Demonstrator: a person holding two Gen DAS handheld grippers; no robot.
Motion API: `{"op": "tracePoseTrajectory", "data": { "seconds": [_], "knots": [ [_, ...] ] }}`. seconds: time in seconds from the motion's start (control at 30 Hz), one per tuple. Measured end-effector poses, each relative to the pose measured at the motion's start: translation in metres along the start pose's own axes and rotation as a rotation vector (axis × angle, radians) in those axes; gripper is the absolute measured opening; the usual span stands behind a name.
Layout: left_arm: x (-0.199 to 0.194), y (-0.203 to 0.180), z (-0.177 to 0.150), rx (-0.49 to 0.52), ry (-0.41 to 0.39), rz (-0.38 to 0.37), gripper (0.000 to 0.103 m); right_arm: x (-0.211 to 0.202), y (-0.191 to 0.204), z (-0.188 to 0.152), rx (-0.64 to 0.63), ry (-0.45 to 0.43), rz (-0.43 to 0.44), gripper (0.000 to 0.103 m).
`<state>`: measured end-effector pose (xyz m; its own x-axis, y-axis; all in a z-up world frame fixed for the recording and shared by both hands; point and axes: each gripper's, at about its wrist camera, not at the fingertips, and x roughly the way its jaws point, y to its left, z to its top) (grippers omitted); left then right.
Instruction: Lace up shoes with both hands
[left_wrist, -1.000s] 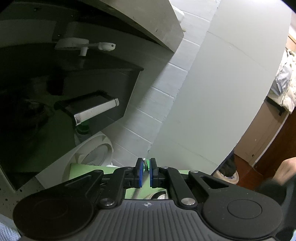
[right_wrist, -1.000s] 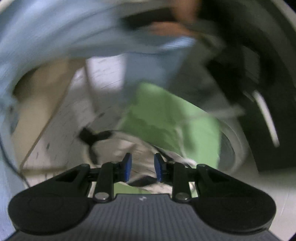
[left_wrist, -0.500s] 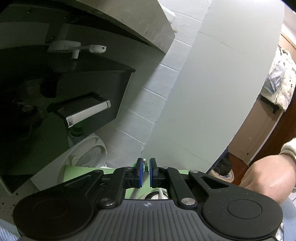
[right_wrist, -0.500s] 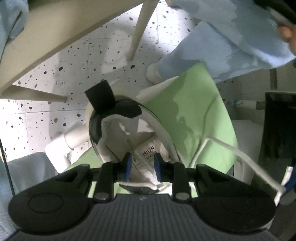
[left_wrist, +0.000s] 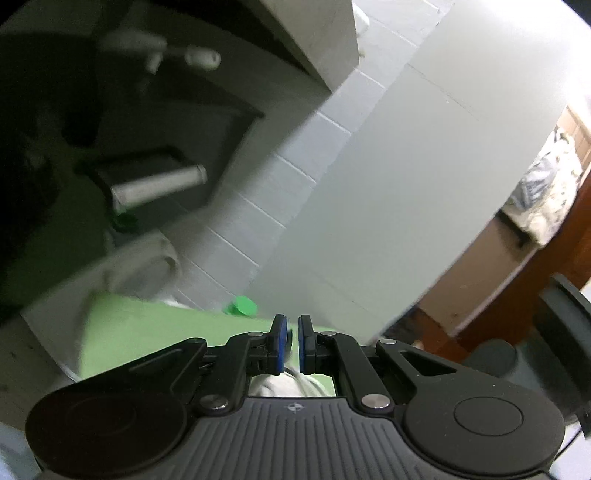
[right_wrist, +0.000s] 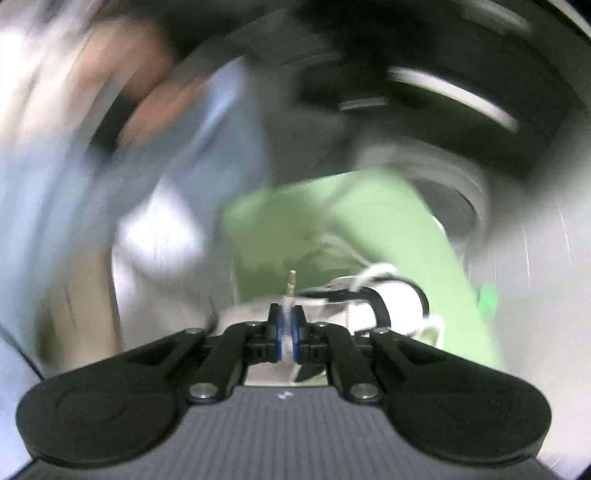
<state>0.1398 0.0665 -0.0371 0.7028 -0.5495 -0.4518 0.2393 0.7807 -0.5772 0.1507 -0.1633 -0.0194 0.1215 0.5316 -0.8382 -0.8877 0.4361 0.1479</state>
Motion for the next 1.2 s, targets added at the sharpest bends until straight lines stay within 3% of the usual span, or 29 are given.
{"op": "tracePoseTrajectory", "data": {
  "seconds": [0.07,0.17,0.27,0.33,0.5,0.6,0.67,0.87,1.03,1.2],
  "knots": [
    [0.006,0.001,-0.002,-0.036,0.031,-0.057,0.004,-0.016,-0.026,-0.011,0.282,-0.156,0.045,0.005],
    [0.014,0.003,-0.006,-0.093,0.073,-0.131,0.004,-0.028,-0.052,-0.034,0.585,-0.342,0.128,0.005],
    [0.021,0.009,-0.009,-0.169,0.113,-0.19,0.004,-0.025,-0.065,-0.055,0.736,-0.446,0.154,0.005],
    [0.026,0.013,-0.01,-0.196,0.129,-0.172,0.004,-0.02,-0.07,-0.065,0.789,-0.487,0.165,0.005],
    [0.025,0.025,-0.007,-0.243,0.134,-0.077,0.004,0.001,-0.072,-0.071,0.797,-0.486,0.151,0.005],
    [0.022,0.016,-0.007,-0.151,0.188,-0.009,0.007,0.005,-0.07,-0.066,0.743,-0.464,0.122,0.006],
    [0.026,0.006,-0.014,-0.071,0.251,0.013,0.025,0.007,-0.07,-0.066,0.739,-0.457,0.12,0.006],
    [0.043,-0.014,-0.04,0.113,0.396,0.062,0.041,0.009,-0.071,-0.072,0.748,-0.457,0.111,0.006],
    [0.053,0.003,-0.046,0.045,0.434,0.109,0.041,0.006,-0.071,-0.076,0.759,-0.471,0.115,0.006],
    [0.066,0.018,-0.045,-0.046,0.44,0.073,0.037,0.005,-0.072,-0.078,0.769,-0.484,0.124,0.006]
  ]
}}
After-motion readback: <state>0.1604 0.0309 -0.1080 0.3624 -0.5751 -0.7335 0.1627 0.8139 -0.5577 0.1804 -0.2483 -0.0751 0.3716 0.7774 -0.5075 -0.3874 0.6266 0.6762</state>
